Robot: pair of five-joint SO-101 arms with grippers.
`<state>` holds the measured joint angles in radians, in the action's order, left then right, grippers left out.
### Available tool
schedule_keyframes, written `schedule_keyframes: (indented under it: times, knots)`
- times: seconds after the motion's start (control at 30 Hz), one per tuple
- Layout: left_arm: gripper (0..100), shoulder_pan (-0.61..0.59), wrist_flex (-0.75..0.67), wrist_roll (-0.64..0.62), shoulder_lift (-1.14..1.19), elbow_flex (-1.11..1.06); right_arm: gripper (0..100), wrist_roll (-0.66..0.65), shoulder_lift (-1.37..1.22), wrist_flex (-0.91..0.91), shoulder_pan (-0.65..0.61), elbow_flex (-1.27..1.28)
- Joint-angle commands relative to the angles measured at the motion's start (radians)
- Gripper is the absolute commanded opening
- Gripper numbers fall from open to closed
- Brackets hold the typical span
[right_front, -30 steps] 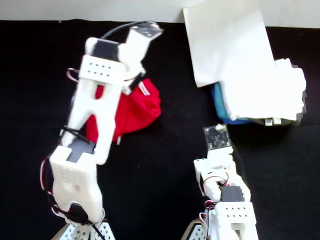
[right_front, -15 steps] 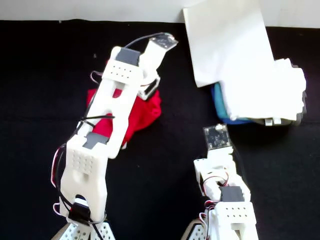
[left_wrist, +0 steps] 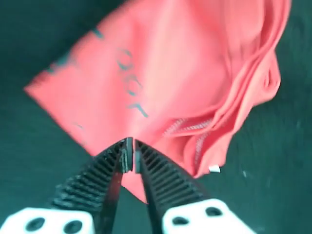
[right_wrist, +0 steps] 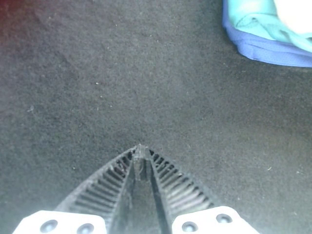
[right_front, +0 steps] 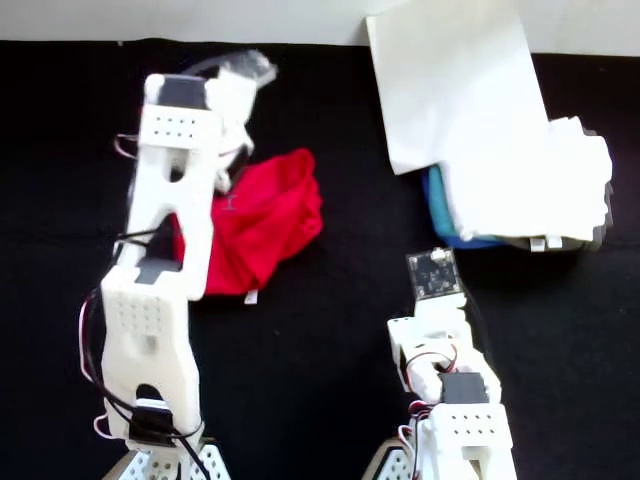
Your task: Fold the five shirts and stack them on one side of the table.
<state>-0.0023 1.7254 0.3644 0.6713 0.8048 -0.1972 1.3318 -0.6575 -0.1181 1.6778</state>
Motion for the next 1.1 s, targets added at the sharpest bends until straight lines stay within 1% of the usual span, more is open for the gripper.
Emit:
schedule_keyframes:
  times: [0.0, 0.13, 0.37, 0.43, 0.5, 0.6, 0.77, 0.87, 0.93, 1.07]
  knots:
    - [1, 0.058, 0.021, 0.002, 0.007, -0.073, 0.8, 0.006, 0.019, 0.002, 0.01, 0.058]
    - [1, 0.15, 0.018, -0.002, 0.038, -0.105, 0.8, 0.006, 0.019, 0.002, 0.01, 0.058]
    - [1, 0.334, 0.014, -0.003, 0.048, -0.041, 0.8, 0.006, 0.019, 0.002, 0.01, 0.058]
    - [1, 0.366, 0.014, -0.003, 0.047, -0.024, 0.8, 0.006, 0.019, 0.002, 0.01, 0.058]
    - [1, 0.374, 0.014, -0.003, 0.041, 0.004, 0.8, 0.006, 0.019, 0.002, 0.01, 0.058]
    - [1, 0.323, 0.021, -0.003, 0.039, 0.077, 0.8, 0.006, 0.019, 0.002, 0.01, 0.058]
    - [1, 0.162, 0.021, 0.002, 0.044, 0.151, 0.8, 0.006, 0.019, 0.002, 0.01, 0.058]
    - [1, 0.076, 0.014, 0.003, 0.05, 0.147, 0.8, 0.006, 0.019, 0.002, 0.01, 0.058]
    - [1, 0.047, 0.003, 0.003, 0.051, 0.119, 0.8, 0.006, 0.019, 0.004, 0.01, 0.058]
    - [1, 0.035, -0.048, 0.0, 0.051, 0.047, 0.8, 0.006, 0.019, 0.004, 0.01, 0.058]
